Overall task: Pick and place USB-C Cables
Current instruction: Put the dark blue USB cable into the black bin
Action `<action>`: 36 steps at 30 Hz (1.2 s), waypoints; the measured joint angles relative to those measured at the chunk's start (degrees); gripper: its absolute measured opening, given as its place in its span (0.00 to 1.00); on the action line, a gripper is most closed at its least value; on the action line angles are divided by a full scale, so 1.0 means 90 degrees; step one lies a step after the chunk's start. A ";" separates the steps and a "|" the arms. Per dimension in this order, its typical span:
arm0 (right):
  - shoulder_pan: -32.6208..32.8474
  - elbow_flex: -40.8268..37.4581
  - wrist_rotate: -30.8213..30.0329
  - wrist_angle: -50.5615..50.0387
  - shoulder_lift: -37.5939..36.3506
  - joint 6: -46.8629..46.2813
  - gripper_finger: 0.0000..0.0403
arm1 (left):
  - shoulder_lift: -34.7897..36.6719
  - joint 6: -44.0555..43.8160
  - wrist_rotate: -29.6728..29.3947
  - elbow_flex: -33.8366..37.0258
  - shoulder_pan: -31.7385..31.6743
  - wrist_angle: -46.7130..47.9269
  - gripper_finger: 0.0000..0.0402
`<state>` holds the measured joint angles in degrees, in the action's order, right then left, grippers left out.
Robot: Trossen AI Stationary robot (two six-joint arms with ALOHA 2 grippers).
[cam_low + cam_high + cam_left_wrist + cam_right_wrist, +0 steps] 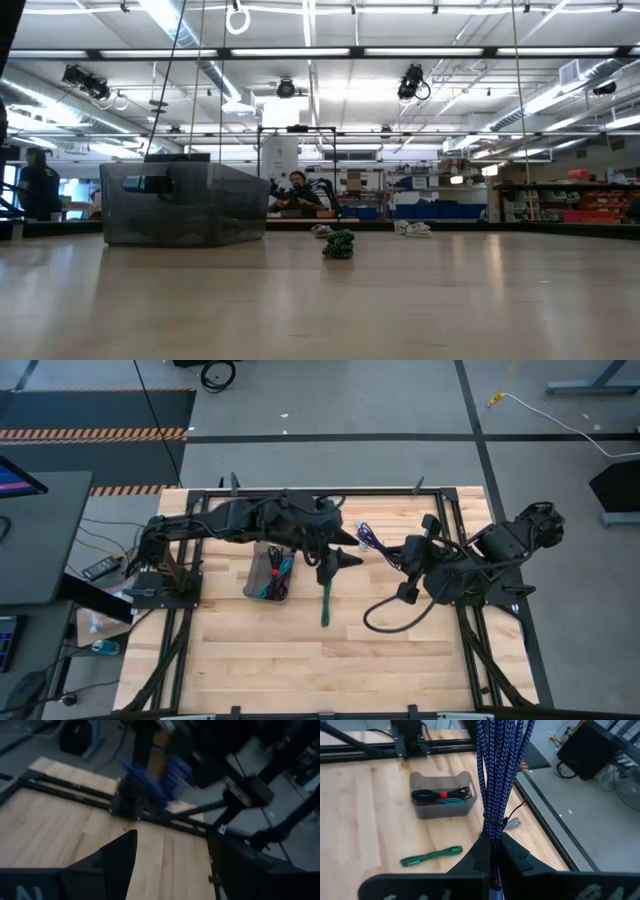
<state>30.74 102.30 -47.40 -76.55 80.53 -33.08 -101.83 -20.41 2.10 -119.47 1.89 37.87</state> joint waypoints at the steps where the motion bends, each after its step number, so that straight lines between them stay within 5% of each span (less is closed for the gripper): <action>1: -0.0049 0.0000 0.0006 0.0000 -0.0003 -0.0002 0.04 | -0.0007 0.0003 0.0033 0.0001 0.0001 -0.0050 0.63; 22: -0.0128 -0.0001 0.0089 0.0381 0.0005 -0.0036 0.04 | -0.0470 0.0344 0.0037 0.0000 -0.0504 -0.0902 0.62; 27: -0.0128 -0.0002 0.0085 0.0378 0.0005 -0.0036 0.04 | -0.0479 0.0341 0.0054 -0.0001 -0.0537 -0.0963 0.46; 32: -0.0136 -0.0002 0.0058 0.0357 0.0005 -0.0037 0.04 | -0.0477 0.0508 -0.0044 -0.0008 -0.0534 -0.1019 0.10; 36: -0.0133 -0.0002 0.0034 0.0360 0.0000 -0.0041 0.04 | -0.0479 0.0678 -0.0099 -0.0009 -0.0529 -0.1127 0.07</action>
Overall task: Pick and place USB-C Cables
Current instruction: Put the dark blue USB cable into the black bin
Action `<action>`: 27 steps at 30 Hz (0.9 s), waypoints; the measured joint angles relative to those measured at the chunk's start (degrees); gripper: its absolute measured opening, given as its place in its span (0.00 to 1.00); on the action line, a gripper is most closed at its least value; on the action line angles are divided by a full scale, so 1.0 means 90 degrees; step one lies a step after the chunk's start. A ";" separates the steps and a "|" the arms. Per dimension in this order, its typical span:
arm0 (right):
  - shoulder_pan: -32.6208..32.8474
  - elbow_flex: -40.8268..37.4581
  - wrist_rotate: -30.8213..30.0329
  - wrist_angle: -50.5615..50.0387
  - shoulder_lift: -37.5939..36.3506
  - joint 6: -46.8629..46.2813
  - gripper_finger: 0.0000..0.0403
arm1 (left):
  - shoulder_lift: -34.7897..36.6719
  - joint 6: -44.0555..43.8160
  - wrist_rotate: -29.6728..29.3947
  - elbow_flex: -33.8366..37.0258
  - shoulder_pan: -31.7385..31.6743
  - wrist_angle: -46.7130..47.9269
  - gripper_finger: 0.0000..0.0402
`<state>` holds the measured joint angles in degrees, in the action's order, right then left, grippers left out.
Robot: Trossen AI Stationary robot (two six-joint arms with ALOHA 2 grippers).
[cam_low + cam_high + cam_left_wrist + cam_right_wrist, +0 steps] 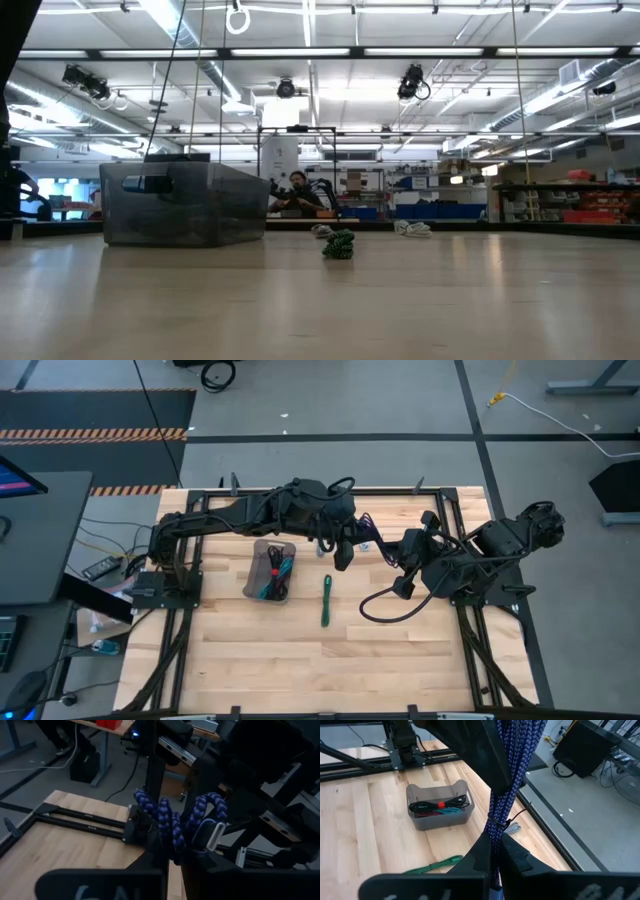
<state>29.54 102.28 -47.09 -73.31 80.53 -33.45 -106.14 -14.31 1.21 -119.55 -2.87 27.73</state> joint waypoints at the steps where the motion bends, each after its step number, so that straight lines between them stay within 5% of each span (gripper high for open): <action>1: 0.0000 0.0000 -0.0006 0.0001 -0.0004 0.0002 0.04 | 0.0000 0.0031 -0.0055 0.0000 0.0000 -0.0008 0.07; 20: 0.0012 -0.0001 0.0170 0.0481 -0.0002 0.0313 0.58 | 0.0004 0.0253 -0.0453 -0.0002 -0.0021 0.0048 0.07; 27: 0.0095 0.0000 0.0434 0.1315 -0.0333 0.1151 0.65 | -0.0027 0.0392 -0.1704 0.0010 -0.0125 0.1243 0.07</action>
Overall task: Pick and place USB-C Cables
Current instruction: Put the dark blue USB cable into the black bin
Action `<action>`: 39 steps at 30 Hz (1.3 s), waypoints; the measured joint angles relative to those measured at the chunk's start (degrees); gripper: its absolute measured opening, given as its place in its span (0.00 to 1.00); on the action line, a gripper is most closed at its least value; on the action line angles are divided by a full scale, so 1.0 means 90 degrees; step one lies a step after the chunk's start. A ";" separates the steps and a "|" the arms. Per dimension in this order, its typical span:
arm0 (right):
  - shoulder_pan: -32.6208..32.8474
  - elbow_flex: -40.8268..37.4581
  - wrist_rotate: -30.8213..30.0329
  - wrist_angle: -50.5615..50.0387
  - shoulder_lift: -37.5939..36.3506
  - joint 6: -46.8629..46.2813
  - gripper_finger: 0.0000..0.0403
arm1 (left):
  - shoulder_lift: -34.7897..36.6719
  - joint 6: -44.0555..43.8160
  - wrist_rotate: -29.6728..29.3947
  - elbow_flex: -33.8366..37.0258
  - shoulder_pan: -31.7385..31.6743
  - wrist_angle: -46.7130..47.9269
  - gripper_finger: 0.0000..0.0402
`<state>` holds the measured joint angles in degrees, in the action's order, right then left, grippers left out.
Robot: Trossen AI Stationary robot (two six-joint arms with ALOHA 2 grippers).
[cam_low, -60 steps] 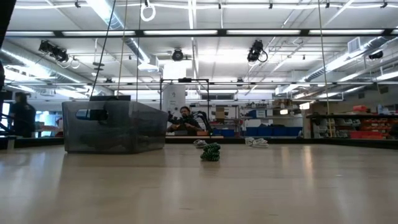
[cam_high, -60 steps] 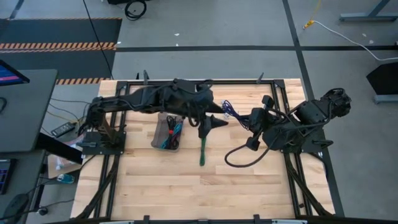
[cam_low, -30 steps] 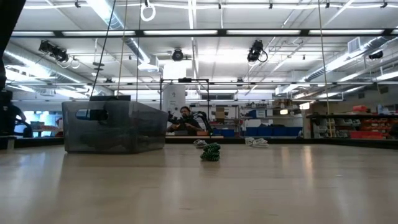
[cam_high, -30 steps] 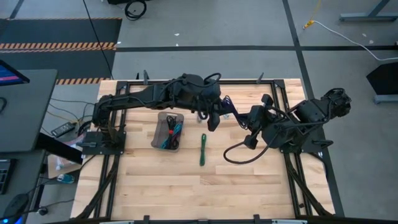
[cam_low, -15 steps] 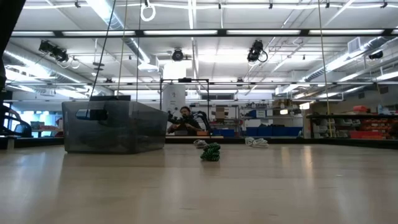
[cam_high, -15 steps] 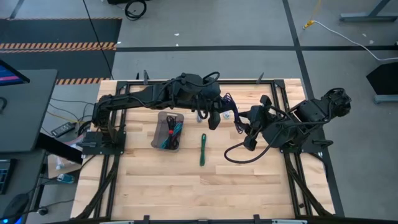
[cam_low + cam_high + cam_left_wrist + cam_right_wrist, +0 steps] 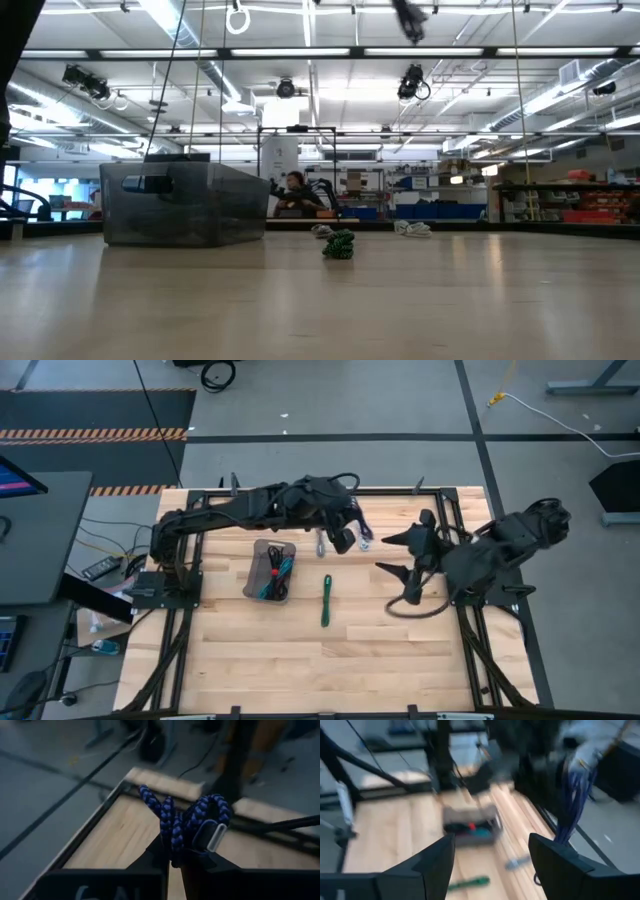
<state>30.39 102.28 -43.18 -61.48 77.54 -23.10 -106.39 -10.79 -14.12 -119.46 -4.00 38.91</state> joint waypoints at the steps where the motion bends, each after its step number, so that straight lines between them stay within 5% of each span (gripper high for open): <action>1: 0.0022 0.0000 0.0058 0.0251 -0.0067 0.0219 0.64 | 0.0007 -0.0064 -0.0115 0.0000 -0.0036 0.0223 0.07; 6: 0.0182 0.0005 0.0365 0.1032 -0.0413 0.0975 0.64 | 0.0012 -0.0476 -0.0052 -0.0002 -0.0138 0.1521 0.07; 15: 0.0227 0.0005 0.0495 0.0511 -0.0791 0.0748 0.63 | 0.0013 -0.1525 0.0094 -0.0001 0.0127 0.5209 0.07; 34: 0.0228 -0.0002 0.0651 -0.0208 -0.0646 0.0248 0.63 | 0.0034 -0.2187 0.0482 -0.0002 -0.0084 0.5673 0.07; 39: 0.0226 -0.0002 0.0651 -0.0316 -0.0646 0.0248 0.63 | 0.0034 -0.2224 0.1155 -0.0002 -0.0357 0.5676 0.07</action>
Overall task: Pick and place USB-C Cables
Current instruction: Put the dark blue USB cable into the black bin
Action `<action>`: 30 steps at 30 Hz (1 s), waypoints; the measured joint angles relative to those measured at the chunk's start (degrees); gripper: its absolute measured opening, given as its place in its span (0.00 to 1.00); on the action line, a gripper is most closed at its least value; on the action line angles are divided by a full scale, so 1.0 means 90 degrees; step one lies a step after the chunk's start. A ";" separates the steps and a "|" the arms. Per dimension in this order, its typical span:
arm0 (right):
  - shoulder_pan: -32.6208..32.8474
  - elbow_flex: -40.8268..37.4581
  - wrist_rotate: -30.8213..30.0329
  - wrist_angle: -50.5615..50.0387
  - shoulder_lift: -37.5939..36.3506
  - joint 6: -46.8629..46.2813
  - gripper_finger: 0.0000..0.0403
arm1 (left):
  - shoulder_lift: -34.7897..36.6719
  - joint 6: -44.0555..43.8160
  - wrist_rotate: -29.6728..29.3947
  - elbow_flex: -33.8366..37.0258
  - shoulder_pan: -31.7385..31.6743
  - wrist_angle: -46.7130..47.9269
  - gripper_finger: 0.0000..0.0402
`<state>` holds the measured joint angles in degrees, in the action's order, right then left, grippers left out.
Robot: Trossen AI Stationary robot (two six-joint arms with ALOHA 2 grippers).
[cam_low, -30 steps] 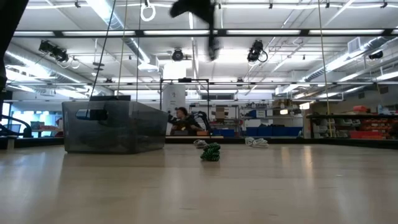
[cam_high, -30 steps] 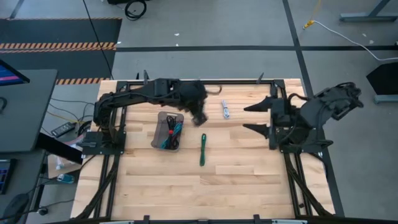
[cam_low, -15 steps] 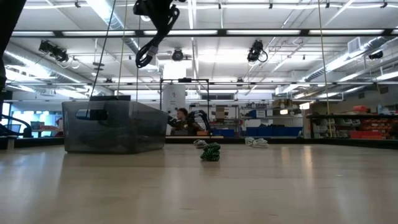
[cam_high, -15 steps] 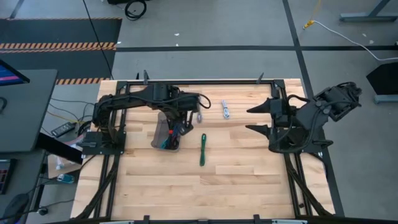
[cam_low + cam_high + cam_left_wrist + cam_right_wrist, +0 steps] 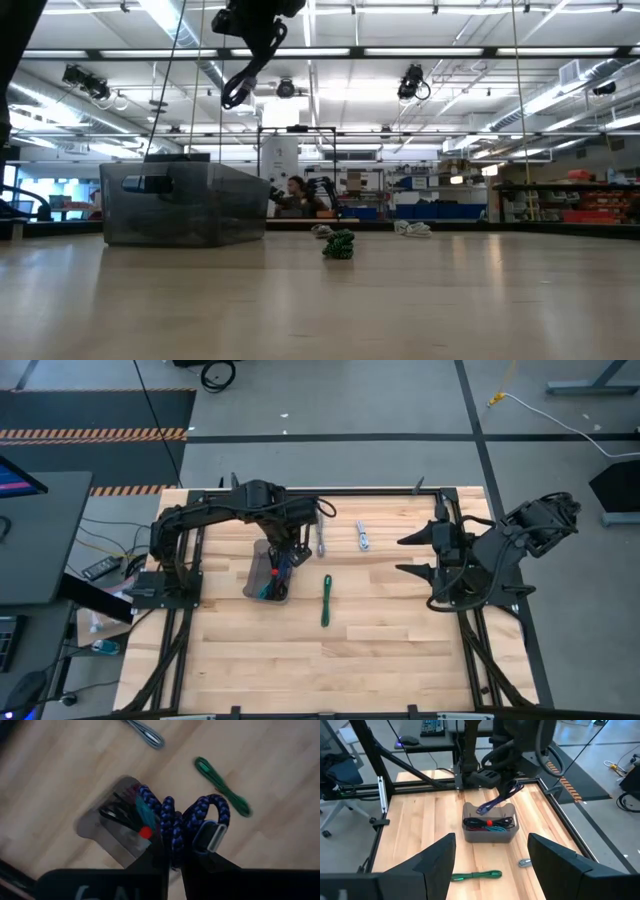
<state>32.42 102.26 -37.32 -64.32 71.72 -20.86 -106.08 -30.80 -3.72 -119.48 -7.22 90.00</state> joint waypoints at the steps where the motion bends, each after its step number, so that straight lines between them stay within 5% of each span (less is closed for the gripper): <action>1: 0.0000 0.0000 0.0000 -0.0019 0.0000 0.0000 0.63 | 0.0000 0.0002 0.0148 0.0000 -0.0027 0.0000 0.07; 20: -0.0034 -0.0002 -0.0002 -0.0349 0.0000 0.0163 0.63 | 0.1681 -0.1473 -0.0472 0.0043 0.0628 -0.0026 0.07; 30: -0.0163 -0.0002 -0.0031 -0.0281 0.0000 0.0000 0.63 | 0.1917 -0.0902 0.1028 0.2729 0.0633 -0.0645 0.07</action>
<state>30.96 102.24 -37.60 -66.85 71.72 -20.86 -88.83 -38.92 5.53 -94.92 -1.52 84.19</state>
